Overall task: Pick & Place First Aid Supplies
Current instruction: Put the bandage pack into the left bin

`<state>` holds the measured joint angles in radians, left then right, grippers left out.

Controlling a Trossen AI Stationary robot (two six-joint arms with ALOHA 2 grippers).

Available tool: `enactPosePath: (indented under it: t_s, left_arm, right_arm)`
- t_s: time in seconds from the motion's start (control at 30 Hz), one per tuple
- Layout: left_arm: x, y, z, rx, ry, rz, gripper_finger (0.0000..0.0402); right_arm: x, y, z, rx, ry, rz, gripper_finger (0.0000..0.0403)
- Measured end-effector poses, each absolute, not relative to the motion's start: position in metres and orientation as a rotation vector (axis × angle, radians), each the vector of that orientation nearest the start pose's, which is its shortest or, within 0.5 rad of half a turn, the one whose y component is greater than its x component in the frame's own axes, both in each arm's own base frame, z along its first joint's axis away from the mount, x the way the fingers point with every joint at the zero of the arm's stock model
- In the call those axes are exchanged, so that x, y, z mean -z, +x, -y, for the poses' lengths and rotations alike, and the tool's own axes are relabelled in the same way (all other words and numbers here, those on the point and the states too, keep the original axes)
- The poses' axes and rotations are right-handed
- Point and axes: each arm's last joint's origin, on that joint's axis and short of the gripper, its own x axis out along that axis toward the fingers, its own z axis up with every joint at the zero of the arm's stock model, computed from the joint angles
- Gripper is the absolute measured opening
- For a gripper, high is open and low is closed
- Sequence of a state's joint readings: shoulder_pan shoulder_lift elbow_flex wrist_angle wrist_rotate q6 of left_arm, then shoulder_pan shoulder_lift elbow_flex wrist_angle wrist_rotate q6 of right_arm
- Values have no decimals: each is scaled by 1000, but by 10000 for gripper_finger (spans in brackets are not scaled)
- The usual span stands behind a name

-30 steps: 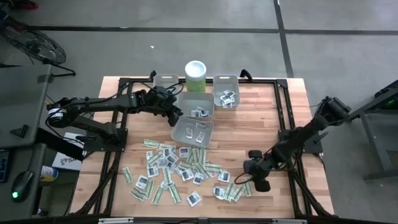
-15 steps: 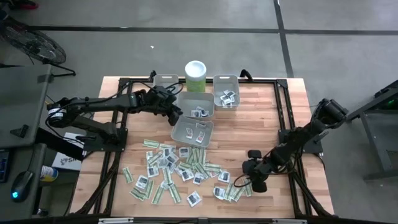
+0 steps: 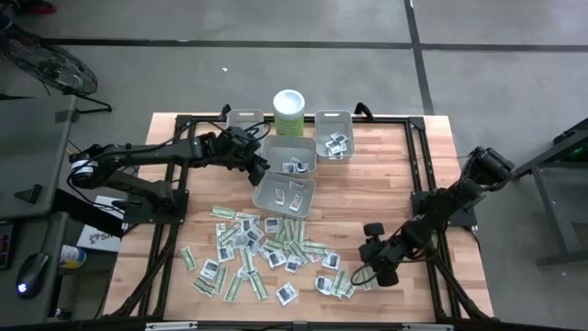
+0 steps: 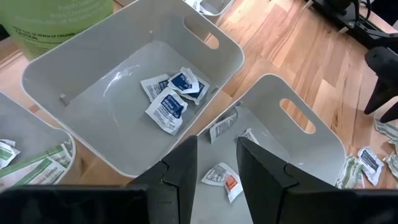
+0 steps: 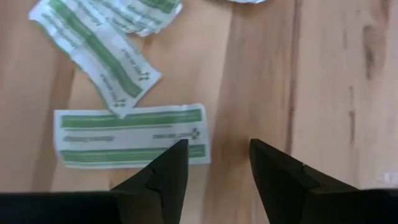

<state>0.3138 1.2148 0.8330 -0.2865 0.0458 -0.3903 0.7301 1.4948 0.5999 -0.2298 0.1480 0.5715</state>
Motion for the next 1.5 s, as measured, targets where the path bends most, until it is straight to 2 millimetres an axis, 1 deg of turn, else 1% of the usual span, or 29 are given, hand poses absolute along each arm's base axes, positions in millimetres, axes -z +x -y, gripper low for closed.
enactPosePath:
  t_s: [0.17,0.27,0.4,0.6,0.7,0.77,0.9,1.0,1.13,1.27,1.5]
  left_arm:
    - [-255,242,-77,-388,-491,-603,112]
    - [-255,242,-77,-388,-489,-603,112]
    - [-255,242,-77,-388,-489,-603,112]
    - [-255,242,-77,-388,-489,-604,112]
    - [-255,242,-77,-388,-489,-604,112]
    - [-255,242,-77,-389,-489,-604,112]
    - [-255,242,-77,-389,-489,-604,112]
    - [-255,241,-77,-389,-489,-606,112]
    - [-255,241,-77,-389,-489,-606,112]
    - [-255,241,-77,-389,-489,-606,112]
    - [-255,241,-77,-389,-489,-605,112]
  right_arm:
    - [-127,183,-160,-197,90,-1121,163]
    - [-129,185,-164,-232,119,-1106,163]
    - [-130,185,-166,-297,157,-1128,163]
    - [-138,187,-175,-292,134,-1081,163]
    - [-138,187,-178,-272,120,-1057,163]
    - [-134,187,-181,-275,111,-1061,163]
    - [-119,187,-187,-270,84,-1104,163]
    - [-109,189,-189,-231,92,-1127,163]
    - [-103,190,-190,-184,93,-1120,161]
    - [-101,190,-189,-151,80,-1112,145]
    - [-100,189,-186,-106,107,-1147,93]
